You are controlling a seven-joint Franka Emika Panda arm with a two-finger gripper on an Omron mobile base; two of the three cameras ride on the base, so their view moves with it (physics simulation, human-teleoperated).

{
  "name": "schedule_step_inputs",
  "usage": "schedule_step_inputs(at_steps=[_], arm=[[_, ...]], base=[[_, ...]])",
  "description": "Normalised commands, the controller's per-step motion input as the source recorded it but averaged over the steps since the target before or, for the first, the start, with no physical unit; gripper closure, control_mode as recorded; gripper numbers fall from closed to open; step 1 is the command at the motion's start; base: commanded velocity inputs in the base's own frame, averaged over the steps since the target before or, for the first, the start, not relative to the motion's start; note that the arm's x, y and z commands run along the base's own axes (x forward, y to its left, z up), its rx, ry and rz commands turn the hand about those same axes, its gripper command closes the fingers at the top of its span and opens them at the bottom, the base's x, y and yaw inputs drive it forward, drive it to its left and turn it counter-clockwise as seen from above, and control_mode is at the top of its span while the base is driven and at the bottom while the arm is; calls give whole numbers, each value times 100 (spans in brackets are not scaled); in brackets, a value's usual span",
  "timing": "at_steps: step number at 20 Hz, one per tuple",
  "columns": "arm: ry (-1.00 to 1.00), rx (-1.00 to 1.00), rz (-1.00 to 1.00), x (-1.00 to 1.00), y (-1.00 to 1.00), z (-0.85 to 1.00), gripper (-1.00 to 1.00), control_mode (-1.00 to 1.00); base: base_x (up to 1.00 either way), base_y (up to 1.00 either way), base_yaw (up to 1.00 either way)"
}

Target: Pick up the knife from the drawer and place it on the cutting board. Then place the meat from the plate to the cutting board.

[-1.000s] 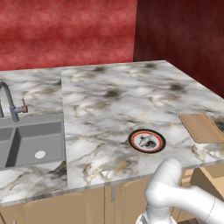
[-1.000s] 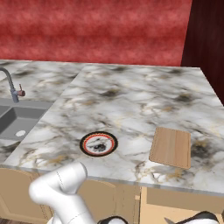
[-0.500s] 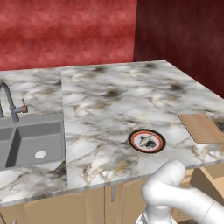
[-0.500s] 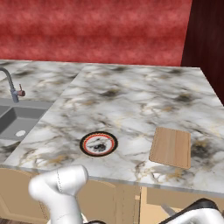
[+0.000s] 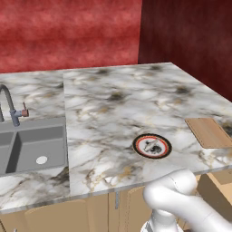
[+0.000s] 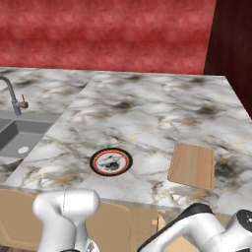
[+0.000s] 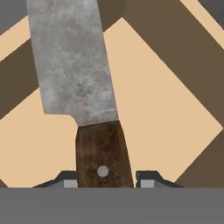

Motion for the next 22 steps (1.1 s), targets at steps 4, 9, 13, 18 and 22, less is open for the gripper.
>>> schedule_step_inputs(at_steps=[4,9,13,18,22], arm=[[0,-9,0,26,79,72,100,-100],[0,-10,0,40,70,72,100,-100],[1,-12,0,35,63,44,100,-100],[5,-8,0,41,39,29,100,-100],[6,-1,0,45,9,20,100,-100]], base=[[0,0,0],[0,0,0],[0,0,0],[0,0,0],[0,0,0]])
